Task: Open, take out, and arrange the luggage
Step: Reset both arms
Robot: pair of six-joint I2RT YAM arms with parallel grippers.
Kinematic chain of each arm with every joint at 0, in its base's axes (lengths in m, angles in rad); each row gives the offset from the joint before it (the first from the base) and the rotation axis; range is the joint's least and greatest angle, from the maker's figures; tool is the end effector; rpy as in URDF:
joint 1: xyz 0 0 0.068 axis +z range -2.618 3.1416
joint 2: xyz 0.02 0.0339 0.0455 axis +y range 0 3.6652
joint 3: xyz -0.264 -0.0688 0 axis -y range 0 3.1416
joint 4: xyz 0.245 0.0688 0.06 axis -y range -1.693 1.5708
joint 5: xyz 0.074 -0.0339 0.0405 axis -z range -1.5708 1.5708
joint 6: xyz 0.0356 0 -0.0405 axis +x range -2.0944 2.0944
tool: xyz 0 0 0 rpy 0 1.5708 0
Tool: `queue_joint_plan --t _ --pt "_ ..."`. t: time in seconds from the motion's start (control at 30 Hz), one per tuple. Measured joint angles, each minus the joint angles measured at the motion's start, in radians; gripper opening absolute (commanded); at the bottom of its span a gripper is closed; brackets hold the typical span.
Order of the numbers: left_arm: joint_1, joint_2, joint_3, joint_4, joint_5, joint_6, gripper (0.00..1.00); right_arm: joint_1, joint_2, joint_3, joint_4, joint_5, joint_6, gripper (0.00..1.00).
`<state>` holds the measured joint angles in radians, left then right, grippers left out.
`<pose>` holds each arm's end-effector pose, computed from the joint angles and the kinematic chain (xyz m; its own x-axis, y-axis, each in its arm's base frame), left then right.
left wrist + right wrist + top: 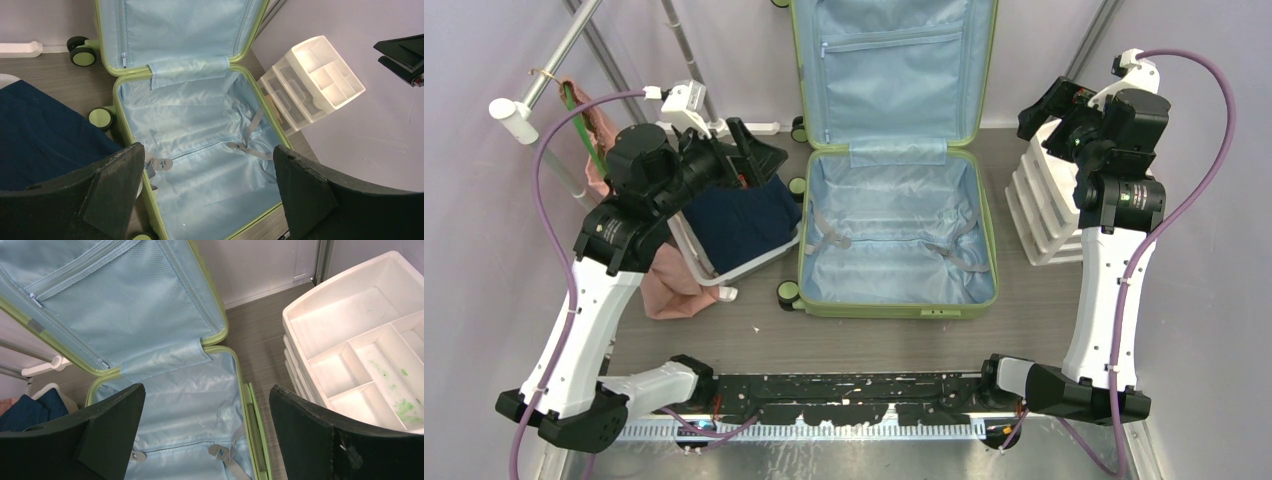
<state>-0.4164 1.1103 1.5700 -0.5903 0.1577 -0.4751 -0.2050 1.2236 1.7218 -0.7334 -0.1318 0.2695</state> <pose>0.1842 -0.0876 0.4983 -0.3538 -0.3375 -0.8723 0.4274 0.7713 -0.4717 0.2193 -0.0408 0.5061 -0.1995 0.3111 -0.9292 0.1347 0.9480 0.2884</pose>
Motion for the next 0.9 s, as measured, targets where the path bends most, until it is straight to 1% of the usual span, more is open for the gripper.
queue_joint_plan --t 0.9 --pt "0.007 0.031 -0.003 0.023 0.026 -0.018 1.00 0.000 0.024 0.000 0.001 0.000 0.002 1.00"
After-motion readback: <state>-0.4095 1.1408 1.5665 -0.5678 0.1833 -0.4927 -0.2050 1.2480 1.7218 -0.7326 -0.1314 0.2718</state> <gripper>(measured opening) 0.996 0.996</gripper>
